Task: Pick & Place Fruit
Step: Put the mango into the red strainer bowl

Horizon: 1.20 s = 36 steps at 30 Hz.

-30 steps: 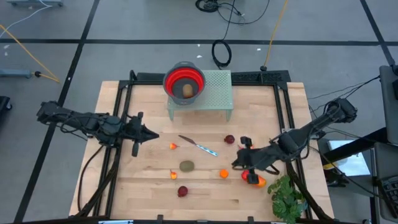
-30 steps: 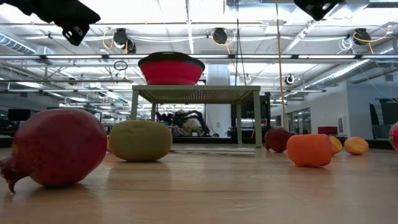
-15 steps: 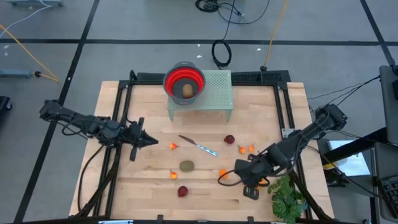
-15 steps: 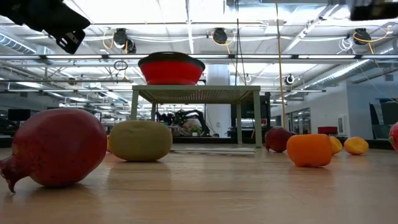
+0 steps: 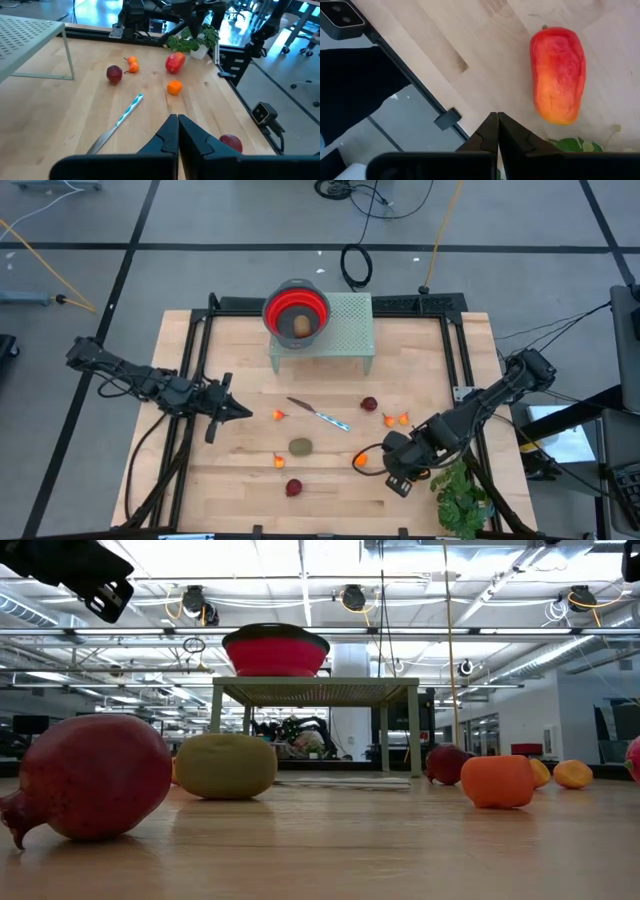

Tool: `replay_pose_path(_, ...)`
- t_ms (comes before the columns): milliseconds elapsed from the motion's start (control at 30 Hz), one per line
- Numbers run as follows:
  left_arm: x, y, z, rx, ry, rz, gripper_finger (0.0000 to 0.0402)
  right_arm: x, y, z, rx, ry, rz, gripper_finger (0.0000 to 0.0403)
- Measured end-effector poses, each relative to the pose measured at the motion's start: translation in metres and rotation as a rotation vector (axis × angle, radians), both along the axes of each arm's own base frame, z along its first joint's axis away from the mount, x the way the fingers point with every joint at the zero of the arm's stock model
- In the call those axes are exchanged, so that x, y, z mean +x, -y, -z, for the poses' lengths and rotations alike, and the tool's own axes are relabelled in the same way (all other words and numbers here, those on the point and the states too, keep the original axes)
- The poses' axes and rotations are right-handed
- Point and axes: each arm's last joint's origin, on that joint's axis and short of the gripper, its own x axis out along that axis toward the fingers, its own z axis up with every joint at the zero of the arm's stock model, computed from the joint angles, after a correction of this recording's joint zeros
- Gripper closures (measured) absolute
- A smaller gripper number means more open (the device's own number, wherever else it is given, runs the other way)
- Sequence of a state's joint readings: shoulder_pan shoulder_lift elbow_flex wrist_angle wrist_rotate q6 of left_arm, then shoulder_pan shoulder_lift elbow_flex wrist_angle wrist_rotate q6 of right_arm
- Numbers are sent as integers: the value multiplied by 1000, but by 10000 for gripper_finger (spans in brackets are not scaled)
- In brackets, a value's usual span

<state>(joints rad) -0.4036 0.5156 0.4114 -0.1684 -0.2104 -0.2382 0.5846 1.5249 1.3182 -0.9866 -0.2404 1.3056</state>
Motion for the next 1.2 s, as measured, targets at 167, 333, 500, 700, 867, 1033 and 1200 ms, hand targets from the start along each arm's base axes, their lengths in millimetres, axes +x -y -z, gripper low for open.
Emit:
replay_pose_path(167,-1,1,0,0,0,12,384,-2,1,1,-16,-21,-4,379)
replay_pose_path(333,-1,2,0,1,0,13,381,-5,4,2,-39,-56,-5,334)
replay_pose_path(500,-1,1,2,10,-23,12,380,-6,4,2,-43,-57,-6,272)
replay_pose_path(700,-2,1,4,14,-37,12,380,-10,7,3,-72,-101,-8,213)
replay_pose_path(867,-2,1,4,10,-36,11,380,-9,6,3,-70,-88,-33,198)
replay_pose_path(1033,-1,1,3,41,-30,20,380,-9,6,3,-67,-82,-35,202)
replay_pose_path(1200,-4,0,3,72,-18,28,380,-9,6,3,-68,-82,-35,202)
